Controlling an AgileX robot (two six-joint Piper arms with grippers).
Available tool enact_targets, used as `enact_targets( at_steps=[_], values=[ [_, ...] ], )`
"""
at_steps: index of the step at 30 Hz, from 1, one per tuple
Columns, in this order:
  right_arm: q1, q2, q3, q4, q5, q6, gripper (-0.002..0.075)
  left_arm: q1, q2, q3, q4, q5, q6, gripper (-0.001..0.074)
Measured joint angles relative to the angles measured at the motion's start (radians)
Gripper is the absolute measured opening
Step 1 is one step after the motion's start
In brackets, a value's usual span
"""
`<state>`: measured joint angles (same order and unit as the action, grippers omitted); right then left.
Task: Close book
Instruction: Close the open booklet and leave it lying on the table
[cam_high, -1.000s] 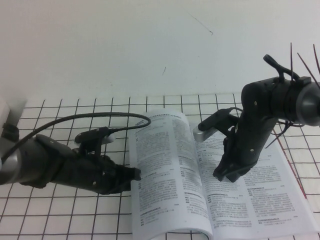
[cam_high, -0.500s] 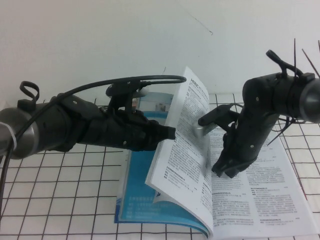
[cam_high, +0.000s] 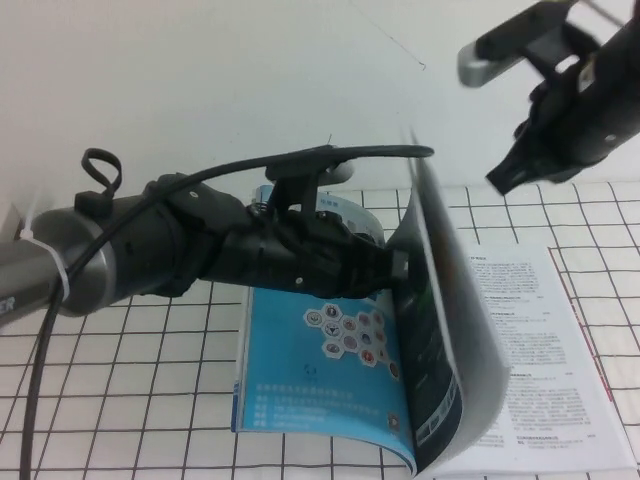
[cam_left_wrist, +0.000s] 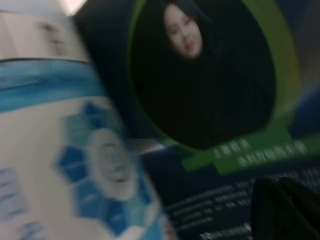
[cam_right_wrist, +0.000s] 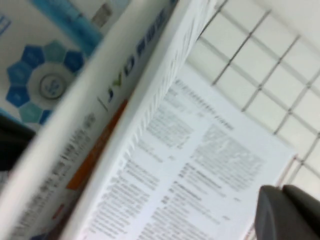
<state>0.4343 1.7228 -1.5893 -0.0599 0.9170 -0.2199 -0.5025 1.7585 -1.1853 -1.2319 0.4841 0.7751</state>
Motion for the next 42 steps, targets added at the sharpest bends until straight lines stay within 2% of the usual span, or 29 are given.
enact_targets(
  at_steps=[10,16,20,25,33,37,42],
  values=[
    [-0.009,-0.310,-0.019,-0.058,0.035,0.011,-0.0003,-0.104,0.000,-0.024,0.017,-0.014,-0.001,-0.0004],
    [-0.009,-0.407,-0.021,-0.063,0.061,0.011,-0.0003,-0.156,-0.011,-0.158,0.058,0.077,0.046,-0.0004],
    [-0.009,-0.477,-0.021,-0.068,0.055,0.011,-0.0003,-0.234,-0.079,-0.254,0.224,0.116,0.010,-0.0004],
    [-0.009,-0.622,-0.007,-0.073,0.039,-0.027,-0.0003,-0.283,-0.231,-0.286,0.505,0.124,-0.168,-0.0004],
    [-0.009,-1.028,0.287,-0.082,-0.086,-0.073,-0.0003,-0.283,-0.483,-0.287,0.926,0.209,-0.467,-0.0004],
    [-0.009,-1.248,0.505,-0.087,-0.098,-0.066,-0.0003,-0.283,-0.597,-0.237,0.983,0.273,-0.526,-0.0004],
    [-0.009,-1.459,0.778,-0.073,-0.125,-0.007,-0.0003,-0.283,-0.755,-0.055,0.981,0.309,-0.585,-0.0004]
  ],
)
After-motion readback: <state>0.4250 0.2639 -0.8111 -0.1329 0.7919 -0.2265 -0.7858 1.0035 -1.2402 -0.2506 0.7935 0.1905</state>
